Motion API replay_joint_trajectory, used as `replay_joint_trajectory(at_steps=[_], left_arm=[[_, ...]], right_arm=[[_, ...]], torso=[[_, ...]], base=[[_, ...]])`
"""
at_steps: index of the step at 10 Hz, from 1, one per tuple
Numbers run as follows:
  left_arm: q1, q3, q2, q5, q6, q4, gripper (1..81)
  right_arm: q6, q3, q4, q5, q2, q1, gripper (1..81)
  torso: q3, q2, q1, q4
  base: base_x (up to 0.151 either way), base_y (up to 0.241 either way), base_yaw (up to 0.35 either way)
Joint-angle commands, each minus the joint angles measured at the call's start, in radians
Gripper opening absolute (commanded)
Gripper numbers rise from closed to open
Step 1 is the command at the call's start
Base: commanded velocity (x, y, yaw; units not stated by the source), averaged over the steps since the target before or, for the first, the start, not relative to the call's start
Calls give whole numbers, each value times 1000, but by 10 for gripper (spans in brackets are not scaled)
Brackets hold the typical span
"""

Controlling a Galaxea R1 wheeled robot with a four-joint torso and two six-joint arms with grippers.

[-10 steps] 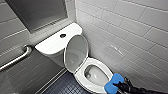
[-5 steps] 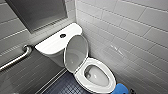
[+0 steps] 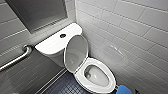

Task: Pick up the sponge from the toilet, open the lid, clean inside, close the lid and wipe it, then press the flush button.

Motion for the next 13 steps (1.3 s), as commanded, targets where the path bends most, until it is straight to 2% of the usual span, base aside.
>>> replay_joint_trajectory(at_steps=[1, 2, 4, 6, 9, 10, 13], left_arm=[[30, 20, -5, 76, 0, 5, 811], [30, 20, -3, 75, 0, 5, 811], [29, 20, 0, 75, 0, 3, 811], [30, 18, -3, 75, 0, 0, 811], [29, 18, -2, 76, -1, -3, 811], [29, 18, 0, 76, -1, -3, 811], [29, 15, 6, 76, -1, -3, 811]], right_arm=[[-3, 18, -65, -281, 1, 278, 10], [-3, -21, -65, -372, 58, 339, 10], [-3, -128, -76, -481, 192, 425, 10], [-2, -267, -107, -516, 327, 476, 10], [-5, -506, -134, -520, 530, 534, 10], [-8, -602, -139, -504, 591, 550, 10], [-5, -768, -142, -409, 697, 588, 10]], torso=[[0, 0, 0, 0], [0, 0, 0, 0], [0, 0, 0, 0], [0, 0, 0, 0], [0, 0, 0, 0], [0, 0, 0, 0], [0, 0, 0, 0]], base=[[0, 0, 0], [0, 0, 0], [0, 0, 0], [0, 0, 0], [0, 0, 0], [0, 0, 0], [0, 0, 0]])
